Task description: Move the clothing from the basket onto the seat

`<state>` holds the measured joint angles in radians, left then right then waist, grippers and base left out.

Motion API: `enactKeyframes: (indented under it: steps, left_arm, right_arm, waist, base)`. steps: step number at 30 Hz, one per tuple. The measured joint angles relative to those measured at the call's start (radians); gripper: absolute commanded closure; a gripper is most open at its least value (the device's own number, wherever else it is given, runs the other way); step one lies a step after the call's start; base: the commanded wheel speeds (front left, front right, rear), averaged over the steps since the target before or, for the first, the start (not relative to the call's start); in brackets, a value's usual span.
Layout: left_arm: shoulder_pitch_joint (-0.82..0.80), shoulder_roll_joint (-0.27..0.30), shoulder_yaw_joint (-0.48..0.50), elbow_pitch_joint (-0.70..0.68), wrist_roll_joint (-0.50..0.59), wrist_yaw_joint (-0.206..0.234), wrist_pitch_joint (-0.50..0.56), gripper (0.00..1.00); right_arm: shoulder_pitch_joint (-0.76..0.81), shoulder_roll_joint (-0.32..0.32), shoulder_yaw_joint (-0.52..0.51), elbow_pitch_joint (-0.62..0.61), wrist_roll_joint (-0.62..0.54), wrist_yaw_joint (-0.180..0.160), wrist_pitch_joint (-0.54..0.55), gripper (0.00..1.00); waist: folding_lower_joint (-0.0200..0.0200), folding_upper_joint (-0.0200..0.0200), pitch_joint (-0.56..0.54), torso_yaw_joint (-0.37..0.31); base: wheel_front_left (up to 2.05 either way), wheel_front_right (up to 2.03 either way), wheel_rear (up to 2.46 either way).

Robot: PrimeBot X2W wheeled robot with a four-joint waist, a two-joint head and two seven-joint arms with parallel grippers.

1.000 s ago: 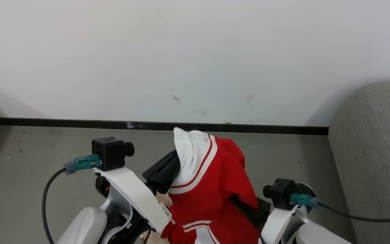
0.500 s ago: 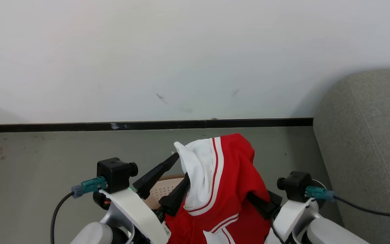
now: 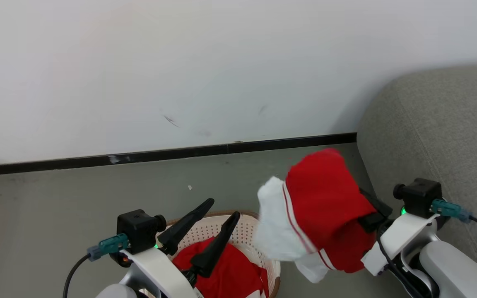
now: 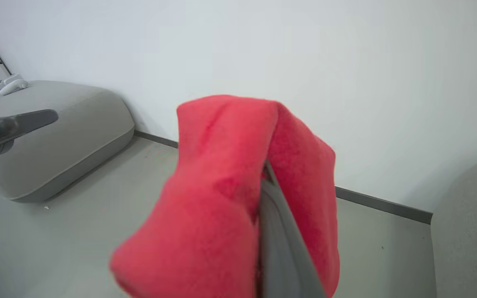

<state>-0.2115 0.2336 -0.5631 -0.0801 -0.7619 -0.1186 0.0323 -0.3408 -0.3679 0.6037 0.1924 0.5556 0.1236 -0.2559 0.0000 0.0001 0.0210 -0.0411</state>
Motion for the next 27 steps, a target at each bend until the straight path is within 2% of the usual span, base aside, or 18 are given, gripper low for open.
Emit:
enactKeyframes:
  steps: [7,27]
  left_arm:
    - [0.0,0.01,-0.022,0.005,0.008,-0.005,-0.03,0.0]
    - [-0.012,0.034,-0.077,-0.04,0.019,-0.007,-0.079,0.0]
  right_arm:
    - [0.031,-0.018,-0.041,-0.027,-0.001,0.0,0.0,1.0]
    - [0.146,-0.005,-0.148,-0.063,-0.013,0.0,0.0,1.0]
  waist:
    - [0.0,0.0,0.01,-0.047]
    - [0.0,0.0,0.05,-0.183]
  base:
    - [0.0,0.0,0.0]
    - [0.0,0.0,0.0]
